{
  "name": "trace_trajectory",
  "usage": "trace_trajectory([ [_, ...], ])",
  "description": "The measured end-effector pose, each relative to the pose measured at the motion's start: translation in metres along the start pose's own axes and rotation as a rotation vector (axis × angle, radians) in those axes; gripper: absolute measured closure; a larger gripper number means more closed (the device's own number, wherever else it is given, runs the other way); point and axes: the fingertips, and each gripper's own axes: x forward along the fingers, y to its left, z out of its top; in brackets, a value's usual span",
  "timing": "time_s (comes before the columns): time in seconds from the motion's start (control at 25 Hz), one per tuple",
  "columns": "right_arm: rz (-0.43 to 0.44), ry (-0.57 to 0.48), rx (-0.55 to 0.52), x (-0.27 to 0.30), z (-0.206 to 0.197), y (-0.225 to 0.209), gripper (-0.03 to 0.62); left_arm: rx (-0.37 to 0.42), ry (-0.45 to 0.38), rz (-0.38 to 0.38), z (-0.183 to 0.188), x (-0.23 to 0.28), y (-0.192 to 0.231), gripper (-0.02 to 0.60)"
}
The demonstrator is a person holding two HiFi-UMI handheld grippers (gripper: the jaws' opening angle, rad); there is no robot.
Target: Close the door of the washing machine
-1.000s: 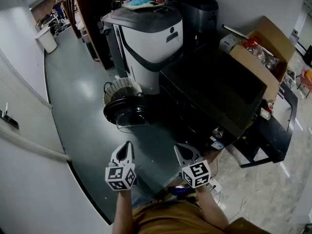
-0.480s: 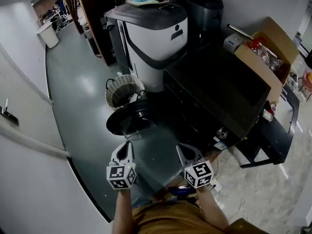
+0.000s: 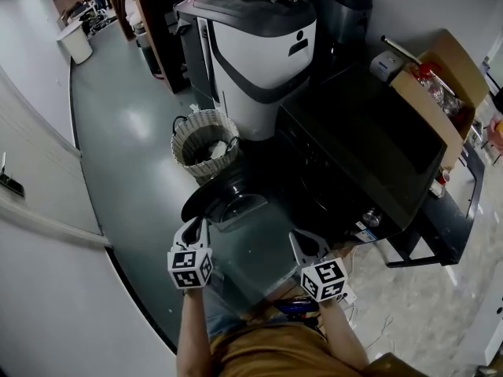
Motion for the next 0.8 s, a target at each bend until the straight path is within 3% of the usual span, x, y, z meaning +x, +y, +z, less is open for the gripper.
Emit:
trace_trajectory([
  [0.48, -0.08, 0.106, 0.008, 0.074, -0.015, 0.005, 0.582, -0.026, 0.176, -0.09, -0.049, 0.112, 0.083, 0.379],
  [0.8, -0.107, 0.153, 0.008, 0.118, -0.027, 0.015, 0.582, -0.033, 0.287, -0.211, -0.088, 0.166, 0.094, 0.367],
])
